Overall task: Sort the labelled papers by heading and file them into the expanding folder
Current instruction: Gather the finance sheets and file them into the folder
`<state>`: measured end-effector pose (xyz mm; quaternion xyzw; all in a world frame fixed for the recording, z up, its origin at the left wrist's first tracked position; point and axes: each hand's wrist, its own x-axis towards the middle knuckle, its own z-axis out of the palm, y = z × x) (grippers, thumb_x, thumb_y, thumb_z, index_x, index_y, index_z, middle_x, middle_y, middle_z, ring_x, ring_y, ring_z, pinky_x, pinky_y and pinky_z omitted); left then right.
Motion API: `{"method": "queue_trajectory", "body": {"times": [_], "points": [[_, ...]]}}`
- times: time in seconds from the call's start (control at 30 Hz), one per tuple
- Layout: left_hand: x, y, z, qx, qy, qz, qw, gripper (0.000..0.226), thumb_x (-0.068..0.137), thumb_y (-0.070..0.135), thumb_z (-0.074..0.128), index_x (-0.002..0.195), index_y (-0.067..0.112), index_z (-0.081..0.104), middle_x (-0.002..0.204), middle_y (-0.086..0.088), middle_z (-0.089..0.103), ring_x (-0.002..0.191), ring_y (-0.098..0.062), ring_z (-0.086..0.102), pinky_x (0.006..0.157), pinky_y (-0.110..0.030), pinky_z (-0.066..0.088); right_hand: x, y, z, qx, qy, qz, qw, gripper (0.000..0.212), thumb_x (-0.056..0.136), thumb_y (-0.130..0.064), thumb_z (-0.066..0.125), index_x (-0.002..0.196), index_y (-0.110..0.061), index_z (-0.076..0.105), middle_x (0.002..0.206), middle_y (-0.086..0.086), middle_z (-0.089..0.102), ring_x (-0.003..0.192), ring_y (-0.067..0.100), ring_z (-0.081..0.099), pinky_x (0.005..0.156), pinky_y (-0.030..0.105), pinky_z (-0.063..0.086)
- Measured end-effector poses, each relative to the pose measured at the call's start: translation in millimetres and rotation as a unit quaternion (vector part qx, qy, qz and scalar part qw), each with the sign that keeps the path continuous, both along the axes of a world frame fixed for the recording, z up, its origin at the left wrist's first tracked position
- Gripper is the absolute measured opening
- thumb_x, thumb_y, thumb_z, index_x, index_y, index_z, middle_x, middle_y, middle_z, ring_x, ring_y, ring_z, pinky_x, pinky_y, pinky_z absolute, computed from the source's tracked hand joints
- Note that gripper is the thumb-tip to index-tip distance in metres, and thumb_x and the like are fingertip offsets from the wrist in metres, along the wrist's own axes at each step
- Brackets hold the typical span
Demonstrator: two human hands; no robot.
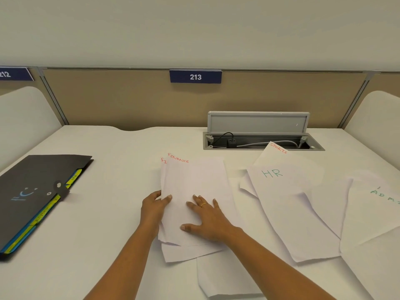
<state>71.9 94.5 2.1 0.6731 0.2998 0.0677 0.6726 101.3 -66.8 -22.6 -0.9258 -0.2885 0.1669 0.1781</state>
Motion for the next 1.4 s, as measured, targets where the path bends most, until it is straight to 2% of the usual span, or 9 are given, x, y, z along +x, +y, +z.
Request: {"method": "queue_trajectory", "body": {"times": [0.2, 0.37, 0.47, 0.57, 0.63, 0.93, 1.03, 1.13, 1.4], "points": [[-7.1, 9.8, 11.3, 0.001, -0.048, -0.033, 0.998, 0.042, 0.084, -0.008, 0.057, 0.122, 0.008, 0.055, 0.103, -0.015, 0.065, 0.09, -0.031, 0.062, 0.084, -0.039, 0.051, 11.6, -0.7, 8.0, 0.161, -0.006, -0.099, 0.982, 0.065, 0.092, -0.045, 0.05, 0.147, -0.019, 0.027, 0.157, -0.003, 0.016, 0.145, 0.009, 0.01, 0.117, 0.031, 0.001], [-15.7, 32.7, 31.6, -0.044, -0.11, -0.075, 0.99, 0.036, 0.085, -0.009, 0.056, 0.113, 0.013, 0.058, 0.083, 0.001, 0.073, 0.068, -0.014, 0.071, 0.06, -0.025, 0.057, 33.4, -19.7, 29.4, 0.319, 0.02, -0.337, 0.886, 0.072, 0.089, -0.032, 0.06, 0.146, -0.008, 0.023, 0.154, 0.009, 0.025, 0.141, 0.023, 0.025, 0.112, 0.029, 0.021], [-19.4, 45.2, 39.3, -0.069, -0.148, -0.082, 0.983, 0.034, 0.086, -0.009, 0.054, 0.11, 0.014, 0.058, 0.079, 0.005, 0.075, 0.068, -0.012, 0.071, 0.059, -0.024, 0.058, 41.9, -23.4, 40.2, 0.391, 0.13, -0.375, 0.831, 0.075, 0.086, -0.038, 0.063, 0.145, -0.01, 0.026, 0.144, 0.009, 0.04, 0.132, 0.026, 0.04, 0.106, 0.035, 0.034], [-23.5, 54.9, 45.3, -0.085, -0.169, -0.097, 0.977, 0.037, 0.085, -0.012, 0.051, 0.107, 0.017, 0.06, 0.082, 0.006, 0.075, 0.072, -0.012, 0.072, 0.06, -0.024, 0.058, 41.5, -20.5, 55.3, 0.489, 0.232, -0.327, 0.774, 0.04, 0.083, -0.029, 0.068, 0.118, -0.012, 0.057, 0.125, 0.007, 0.061, 0.105, 0.024, 0.061, 0.09, 0.034, 0.049], [-26.3, 59.2, 48.4, -0.074, -0.171, -0.112, 0.976, 0.04, 0.084, -0.014, 0.05, 0.104, 0.019, 0.061, 0.083, 0.006, 0.075, 0.074, -0.013, 0.071, 0.061, -0.023, 0.058, 36.7, -13.6, 64.8, 0.519, 0.233, -0.283, 0.772, 0.018, 0.081, -0.022, 0.07, 0.098, -0.018, 0.065, 0.111, 0.007, 0.068, 0.092, 0.021, 0.066, 0.077, 0.031, 0.054], [-35.4, 79.9, 73.0, -0.019, -0.25, -0.074, 0.965, 0.039, 0.059, 0.007, 0.074, 0.094, 0.021, 0.064, 0.08, 0.011, 0.074, 0.073, -0.008, 0.07, 0.062, -0.019, 0.056, 17.6, 17.5, 102.5, 0.598, 0.147, -0.205, 0.761, 0.008, 0.076, -0.011, 0.073, 0.082, -0.015, 0.068, 0.082, 0.002, 0.071, 0.073, 0.019, 0.067, 0.074, 0.036, 0.058], [-41.0, 81.8, 71.4, -0.002, -0.215, -0.07, 0.974, 0.054, 0.04, 0.025, 0.082, 0.091, 0.021, 0.066, 0.078, 0.014, 0.074, 0.077, -0.012, 0.068, 0.065, -0.022, 0.053, 11.0, 22.9, 96.3, 0.568, 0.142, -0.199, 0.786, 0.015, 0.075, -0.01, 0.075, 0.086, -0.016, 0.067, 0.087, 0.003, 0.07, 0.077, 0.019, 0.065, 0.07, 0.032, 0.054], [-43.0, 76.7, 66.0, 0.013, -0.196, -0.062, 0.979, 0.039, 0.056, 0.015, 0.084, 0.088, 0.024, 0.065, 0.074, 0.015, 0.073, 0.083, -0.013, 0.064, 0.073, -0.03, 0.049, 6.1, 28.9, 87.5, 0.54, 0.145, -0.206, 0.803, 0.027, 0.075, -0.011, 0.076, 0.099, -0.013, 0.064, 0.097, 0.008, 0.068, 0.089, 0.027, 0.063, 0.075, 0.032, 0.055], [-44.8, 77.8, 72.2, 0.001, -0.205, -0.015, 0.979, 0.033, 0.051, 0.023, 0.078, 0.081, 0.02, 0.065, 0.067, 0.014, 0.072, 0.07, -0.012, 0.067, 0.064, -0.027, 0.051, 6.7, 39.0, 90.7, 0.571, 0.156, -0.209, 0.778, 0.02, 0.074, -0.013, 0.076, 0.088, -0.02, 0.064, 0.09, 0.002, 0.069, 0.083, 0.025, 0.065, 0.077, 0.037, 0.056]]}}
